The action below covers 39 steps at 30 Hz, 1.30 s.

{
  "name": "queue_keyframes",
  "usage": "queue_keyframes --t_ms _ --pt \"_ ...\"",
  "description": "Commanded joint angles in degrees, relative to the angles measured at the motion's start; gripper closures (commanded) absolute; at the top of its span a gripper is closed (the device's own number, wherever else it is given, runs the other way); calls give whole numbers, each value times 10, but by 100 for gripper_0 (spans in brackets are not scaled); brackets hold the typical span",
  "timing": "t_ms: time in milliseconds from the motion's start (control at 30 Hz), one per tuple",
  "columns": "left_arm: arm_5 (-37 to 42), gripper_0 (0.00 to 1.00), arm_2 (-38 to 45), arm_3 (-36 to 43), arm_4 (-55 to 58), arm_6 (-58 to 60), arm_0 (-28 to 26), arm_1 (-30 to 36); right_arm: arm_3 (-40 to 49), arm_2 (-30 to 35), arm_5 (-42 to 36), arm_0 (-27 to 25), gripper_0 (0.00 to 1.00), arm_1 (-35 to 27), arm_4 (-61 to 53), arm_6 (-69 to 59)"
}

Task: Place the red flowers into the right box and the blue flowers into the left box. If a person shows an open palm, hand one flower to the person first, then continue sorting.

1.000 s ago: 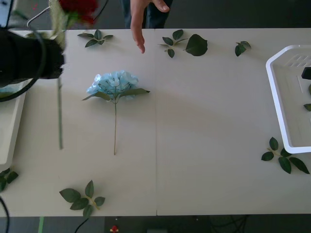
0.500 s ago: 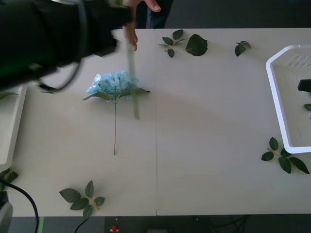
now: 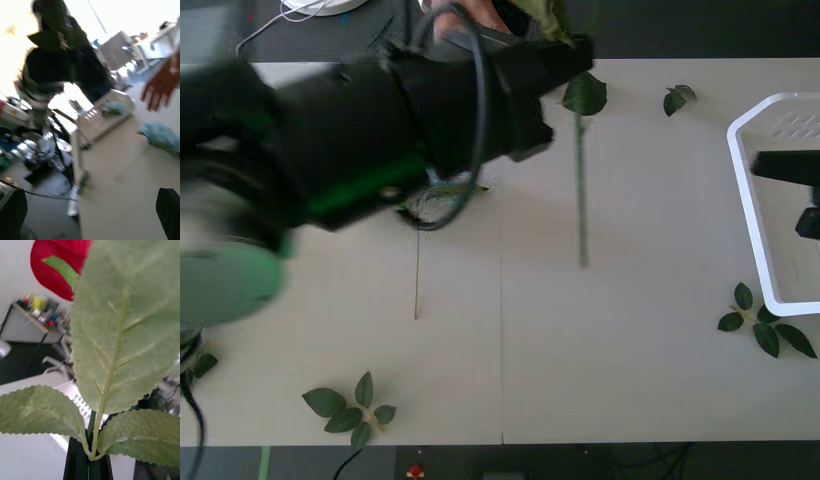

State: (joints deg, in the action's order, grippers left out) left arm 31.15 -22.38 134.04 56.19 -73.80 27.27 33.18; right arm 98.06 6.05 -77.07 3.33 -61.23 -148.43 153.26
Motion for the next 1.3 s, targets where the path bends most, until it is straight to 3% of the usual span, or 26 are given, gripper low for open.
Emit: queue_keyframes --t_ms 33,233,567,900,1300 --pt "-71 100 -86 -53 -3 20 60 55 18 -58 7 55 0 -5 -34 17" --pt "-79 100 -102 -69 2 23 71 58 17 -110 33 99 0 11 -46 17" --pt "-84 100 -104 -68 9 33 78 58 18 -135 51 112 0 16 -28 17" --pt "-139 100 -151 -68 17 45 103 75 18 -215 93 156 0 38 -29 17" --pt "-145 100 -157 -68 13 45 103 75 18 -274 141 198 0 68 -35 17"
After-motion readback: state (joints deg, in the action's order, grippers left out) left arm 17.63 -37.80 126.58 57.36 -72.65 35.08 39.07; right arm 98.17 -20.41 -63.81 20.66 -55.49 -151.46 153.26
